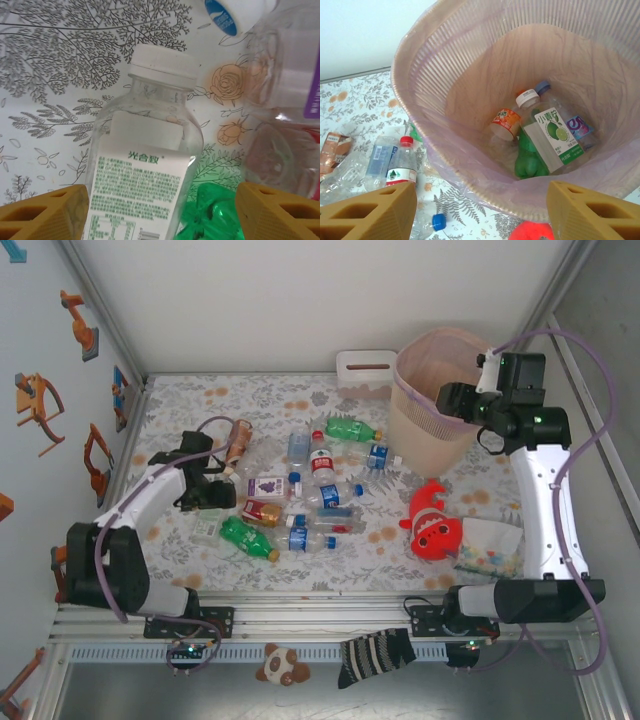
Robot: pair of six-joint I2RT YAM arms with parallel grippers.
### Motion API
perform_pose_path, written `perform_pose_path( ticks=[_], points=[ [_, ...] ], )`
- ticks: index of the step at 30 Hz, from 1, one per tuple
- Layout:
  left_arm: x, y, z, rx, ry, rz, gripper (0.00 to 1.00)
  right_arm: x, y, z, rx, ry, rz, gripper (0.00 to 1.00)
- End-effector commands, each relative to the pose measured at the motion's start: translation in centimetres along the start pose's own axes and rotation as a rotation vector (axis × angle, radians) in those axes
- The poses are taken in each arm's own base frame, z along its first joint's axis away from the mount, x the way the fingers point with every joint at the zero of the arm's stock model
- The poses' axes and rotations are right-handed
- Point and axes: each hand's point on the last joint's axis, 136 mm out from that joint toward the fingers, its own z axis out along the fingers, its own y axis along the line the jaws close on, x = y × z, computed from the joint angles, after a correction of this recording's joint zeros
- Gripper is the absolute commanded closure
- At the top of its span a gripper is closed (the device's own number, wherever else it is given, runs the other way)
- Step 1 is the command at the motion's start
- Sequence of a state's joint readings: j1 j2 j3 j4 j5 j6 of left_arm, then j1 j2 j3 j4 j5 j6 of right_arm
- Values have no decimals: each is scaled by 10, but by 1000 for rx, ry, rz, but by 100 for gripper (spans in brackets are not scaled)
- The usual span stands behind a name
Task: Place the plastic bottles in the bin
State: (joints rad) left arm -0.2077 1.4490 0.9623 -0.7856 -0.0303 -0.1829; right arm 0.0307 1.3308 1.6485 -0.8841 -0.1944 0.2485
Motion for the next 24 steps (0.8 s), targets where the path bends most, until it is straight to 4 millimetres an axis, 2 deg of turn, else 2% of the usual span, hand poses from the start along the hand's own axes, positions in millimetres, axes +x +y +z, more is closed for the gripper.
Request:
perform_pose_path(
  ticks=[1,11,24],
  points=[
    [-5,6,1,-32,44,68,23,-4,7,-15,-21,-47,11,31],
    [-1,11,19,-48,142,91,22,0,7,-21,-16,-48,16,32],
    [-1,5,39,0,248,160,26,2,6,-27,-9,-59,21,32]
  ],
)
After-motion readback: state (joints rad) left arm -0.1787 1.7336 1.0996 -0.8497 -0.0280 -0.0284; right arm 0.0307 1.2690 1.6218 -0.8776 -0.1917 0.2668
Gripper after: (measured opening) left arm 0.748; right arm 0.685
